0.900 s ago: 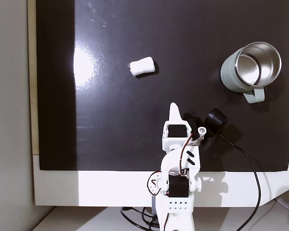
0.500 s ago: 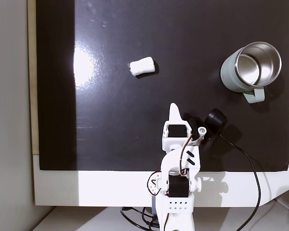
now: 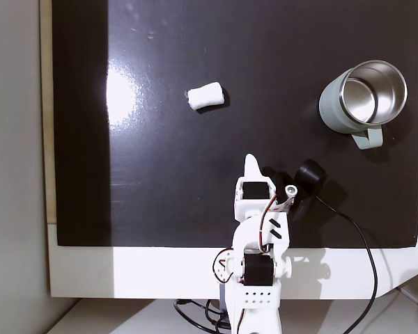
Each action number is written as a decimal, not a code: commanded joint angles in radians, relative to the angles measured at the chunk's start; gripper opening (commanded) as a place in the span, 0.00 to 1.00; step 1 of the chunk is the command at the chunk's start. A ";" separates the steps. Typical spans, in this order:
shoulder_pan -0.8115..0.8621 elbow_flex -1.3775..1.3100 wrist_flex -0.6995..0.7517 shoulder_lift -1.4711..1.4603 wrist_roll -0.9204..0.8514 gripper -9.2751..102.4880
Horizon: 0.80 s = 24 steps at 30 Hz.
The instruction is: Grasp a gauze and put it in the cup.
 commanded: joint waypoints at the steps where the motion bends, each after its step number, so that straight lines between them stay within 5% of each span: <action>1: -0.040 -0.130 0.023 0.005 -0.017 0.08; 12: -0.127 -0.609 0.124 -0.462 0.020 0.08; 24: -0.137 -1.305 0.476 -1.161 -0.015 0.10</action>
